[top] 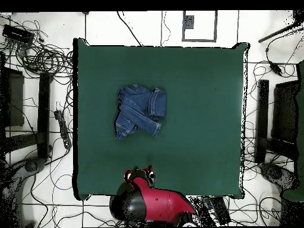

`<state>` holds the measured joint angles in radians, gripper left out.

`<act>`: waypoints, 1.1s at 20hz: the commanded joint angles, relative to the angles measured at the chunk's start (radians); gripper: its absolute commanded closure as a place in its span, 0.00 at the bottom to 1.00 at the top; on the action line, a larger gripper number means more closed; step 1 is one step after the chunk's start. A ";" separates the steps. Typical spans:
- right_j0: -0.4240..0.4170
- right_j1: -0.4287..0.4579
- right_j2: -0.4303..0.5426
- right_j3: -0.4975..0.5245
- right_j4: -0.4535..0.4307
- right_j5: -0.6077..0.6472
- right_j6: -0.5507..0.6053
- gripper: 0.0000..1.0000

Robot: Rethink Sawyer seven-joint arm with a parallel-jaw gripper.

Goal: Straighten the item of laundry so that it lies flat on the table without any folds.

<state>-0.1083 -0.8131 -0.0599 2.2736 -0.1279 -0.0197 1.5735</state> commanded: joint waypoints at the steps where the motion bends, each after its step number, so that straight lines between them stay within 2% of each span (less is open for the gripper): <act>1: -0.033 -0.049 0.034 0.017 -0.055 0.137 0.075 0.00; 4: -0.028 -0.073 0.055 -0.002 -0.050 0.181 0.069 0.00; 11: -0.002 -0.053 0.092 -0.117 -0.007 0.282 0.085 0.00; 22: 0.022 0.087 0.112 -0.286 0.004 0.305 0.104 0.00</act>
<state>-0.1223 -0.8301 -0.0598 2.1394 -0.1587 0.1787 1.5735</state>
